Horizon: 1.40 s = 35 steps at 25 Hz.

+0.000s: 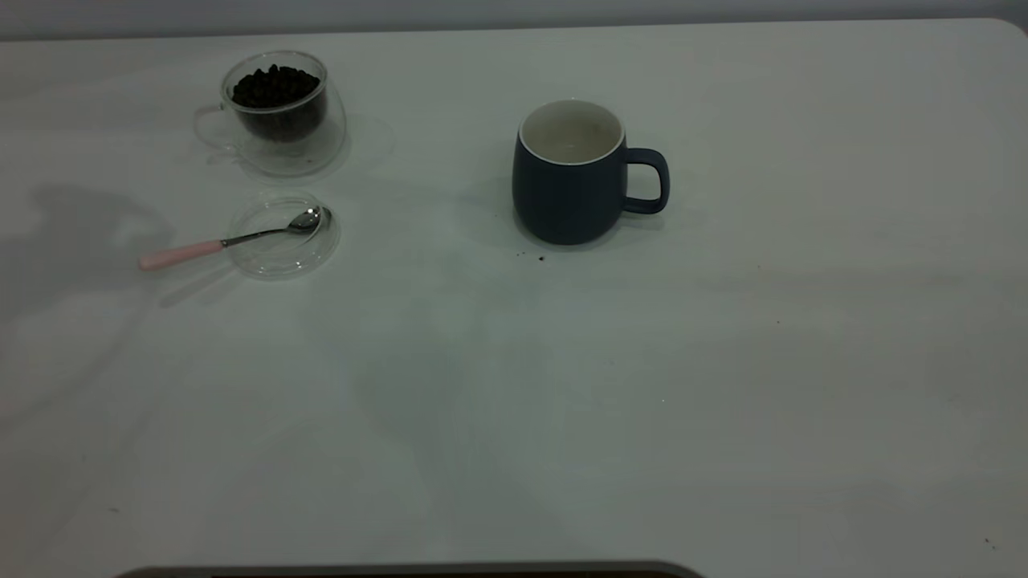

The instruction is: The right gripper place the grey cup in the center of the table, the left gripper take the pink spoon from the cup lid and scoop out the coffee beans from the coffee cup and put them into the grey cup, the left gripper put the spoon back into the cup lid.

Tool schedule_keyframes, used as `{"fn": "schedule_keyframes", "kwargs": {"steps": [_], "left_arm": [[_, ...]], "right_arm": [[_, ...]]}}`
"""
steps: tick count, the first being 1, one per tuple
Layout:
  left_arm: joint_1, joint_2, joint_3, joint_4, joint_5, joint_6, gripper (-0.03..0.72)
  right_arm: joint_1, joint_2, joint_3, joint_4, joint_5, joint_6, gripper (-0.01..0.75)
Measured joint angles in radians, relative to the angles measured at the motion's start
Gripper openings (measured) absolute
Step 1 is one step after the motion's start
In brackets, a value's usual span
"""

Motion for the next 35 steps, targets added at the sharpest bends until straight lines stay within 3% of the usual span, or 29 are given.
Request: {"fn": "schedule_keyframes", "kwargs": {"steps": [4,9,17,25,35], "left_arm": [[-0.089,-0.142,0.002,0.224,0.064,-0.254,0.587],[-0.188,-0.291,0.002,0.397,0.204,-0.485,0.587],[-0.201,-0.399,0.002,0.462,0.517,-0.680,0.587],[-0.201,-0.497,0.075,0.462,0.526,-0.795,0.587],[-0.201,-1.030,0.409,0.471,0.523,-0.687,0.587]], "right_arm": [[0.000,0.000,0.000,0.000,0.000,0.000,0.591],[0.000,0.000,0.000,0.000,0.000,0.000,0.591],[0.000,0.000,0.000,0.000,0.000,0.000,0.591],[0.000,0.000,0.000,0.000,0.000,0.000,0.591],[0.000,0.000,0.000,0.000,0.000,0.000,0.591]]}}
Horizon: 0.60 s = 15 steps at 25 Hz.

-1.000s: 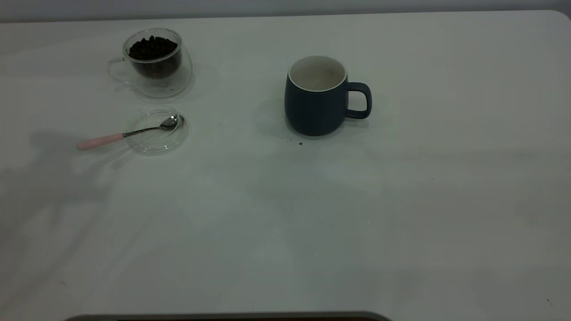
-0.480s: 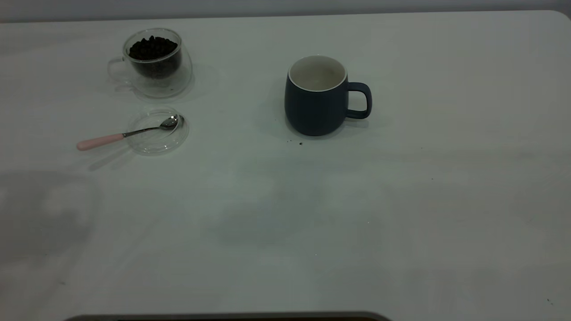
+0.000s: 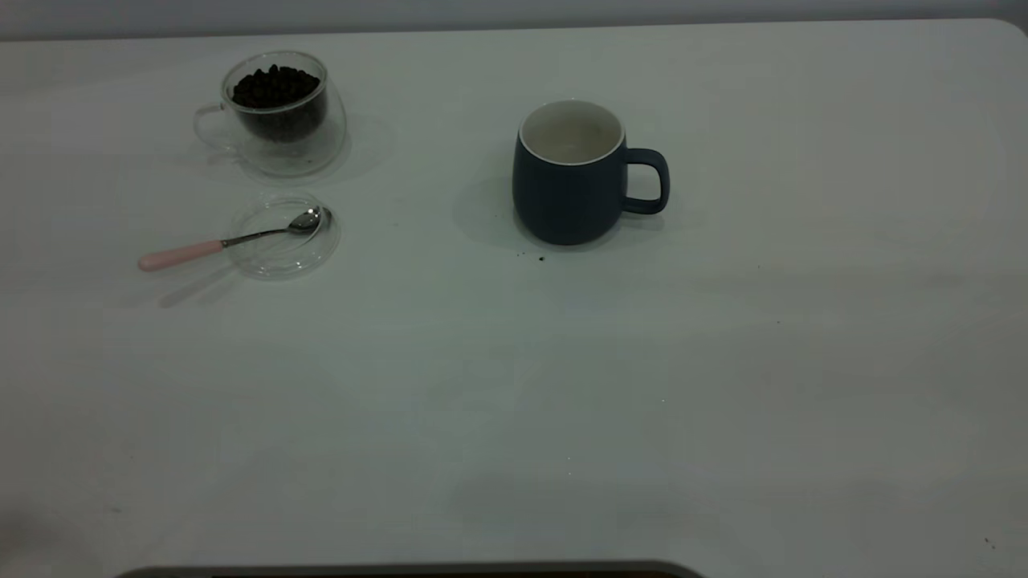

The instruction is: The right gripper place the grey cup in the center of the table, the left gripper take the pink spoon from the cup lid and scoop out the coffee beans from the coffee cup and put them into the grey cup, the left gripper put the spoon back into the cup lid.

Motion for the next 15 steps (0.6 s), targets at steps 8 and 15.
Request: {"fn": "schedule_keyframes", "kwargs": {"steps": [8,15], "left_arm": [[0.000,-0.403,0.174,0.015,-0.035,0.017,0.587],[0.050,-0.606,0.219,0.091,-0.035,0.012,0.587]], "right_arm": [[0.000,0.000,0.000,0.000,0.000,0.000,0.591],[0.000,0.000,0.000,0.000,0.000,0.000,0.591]]}}
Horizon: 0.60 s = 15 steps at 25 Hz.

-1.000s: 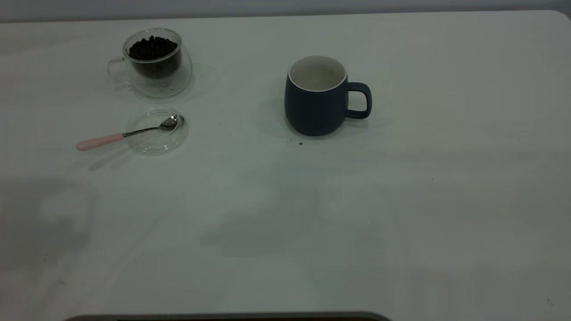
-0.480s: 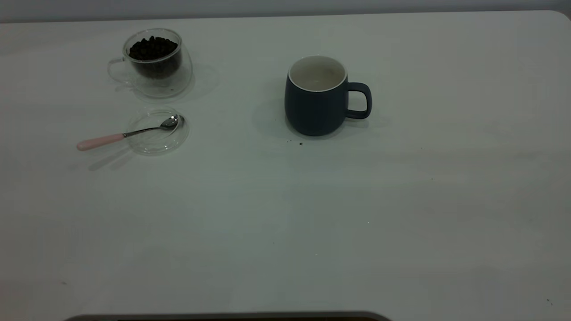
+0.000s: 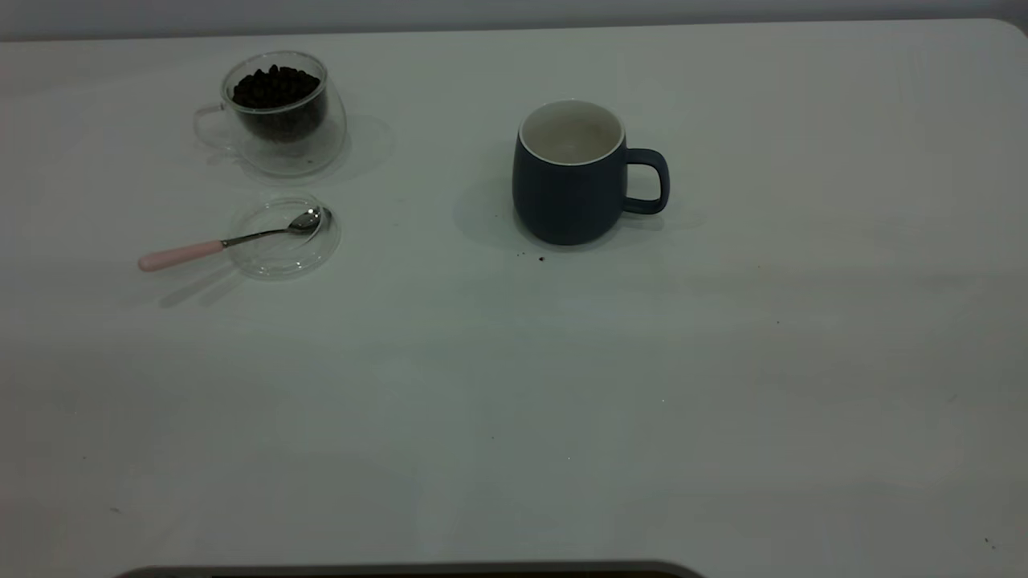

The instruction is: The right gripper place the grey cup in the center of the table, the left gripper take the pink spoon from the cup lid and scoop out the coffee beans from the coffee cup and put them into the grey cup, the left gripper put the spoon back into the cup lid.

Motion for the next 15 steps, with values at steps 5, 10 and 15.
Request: {"fn": "schedule_keyframes", "kwargs": {"steps": [5,10,15], "left_arm": [[0.023,-0.111,0.052,0.011,-0.015,-0.040,0.587],[0.023,-0.140,0.064,0.031,-0.011,-0.045,0.587],[0.023,-0.140,0.071,0.037,0.001,-0.045,0.587]], "right_arm": [[0.000,0.000,0.000,0.000,0.000,0.000,0.591],[0.000,0.000,0.000,0.000,0.000,0.000,0.591],[0.000,0.000,0.000,0.000,0.000,0.000,0.591]]}}
